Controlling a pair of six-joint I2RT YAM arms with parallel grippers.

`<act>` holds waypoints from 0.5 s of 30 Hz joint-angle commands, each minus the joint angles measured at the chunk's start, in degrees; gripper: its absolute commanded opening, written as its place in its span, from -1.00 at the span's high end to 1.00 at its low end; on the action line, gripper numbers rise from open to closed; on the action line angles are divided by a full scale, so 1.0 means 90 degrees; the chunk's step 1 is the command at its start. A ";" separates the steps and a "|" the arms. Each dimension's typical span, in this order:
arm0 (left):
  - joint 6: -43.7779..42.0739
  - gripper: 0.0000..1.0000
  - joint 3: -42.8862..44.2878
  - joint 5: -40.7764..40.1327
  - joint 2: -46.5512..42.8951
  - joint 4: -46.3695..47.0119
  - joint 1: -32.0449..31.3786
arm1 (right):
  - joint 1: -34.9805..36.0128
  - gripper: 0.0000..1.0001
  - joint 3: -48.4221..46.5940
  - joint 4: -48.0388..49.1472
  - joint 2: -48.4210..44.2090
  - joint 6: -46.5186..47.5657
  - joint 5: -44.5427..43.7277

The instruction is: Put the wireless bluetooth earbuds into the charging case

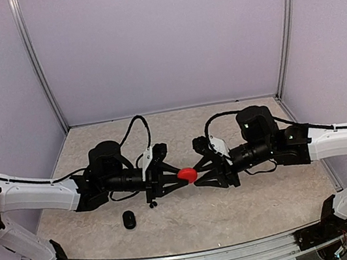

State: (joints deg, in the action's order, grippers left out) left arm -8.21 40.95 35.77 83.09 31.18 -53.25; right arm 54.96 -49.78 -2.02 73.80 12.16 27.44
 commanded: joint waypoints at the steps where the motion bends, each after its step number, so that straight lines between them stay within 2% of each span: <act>1: -0.0092 0.82 0.0274 -0.0052 0.0009 0.0030 -0.0036 | -0.0023 0.23 -0.0182 -0.0020 0.0146 0.0018 0.0058; 8: 0.0003 0.81 0.0365 -0.0006 0.0155 0.0075 -0.0050 | 0.0021 0.25 -0.0220 0.0000 0.0182 0.0084 0.0075; 12: 0.0034 0.81 0.0387 0.0018 0.0210 0.0102 -0.0050 | 0.0035 0.36 -0.0221 -0.0036 0.0187 0.0116 0.0041; 15: 0.0042 0.81 0.0406 0.0034 0.0249 0.0089 -0.0057 | 0.0055 0.37 -0.0204 -0.0050 0.0173 0.0151 0.0009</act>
State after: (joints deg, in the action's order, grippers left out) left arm -7.99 42.74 35.68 84.42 31.22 -53.41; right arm 55.00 -50.09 -2.11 75.18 12.78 27.38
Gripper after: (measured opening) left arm 0.218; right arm 0.318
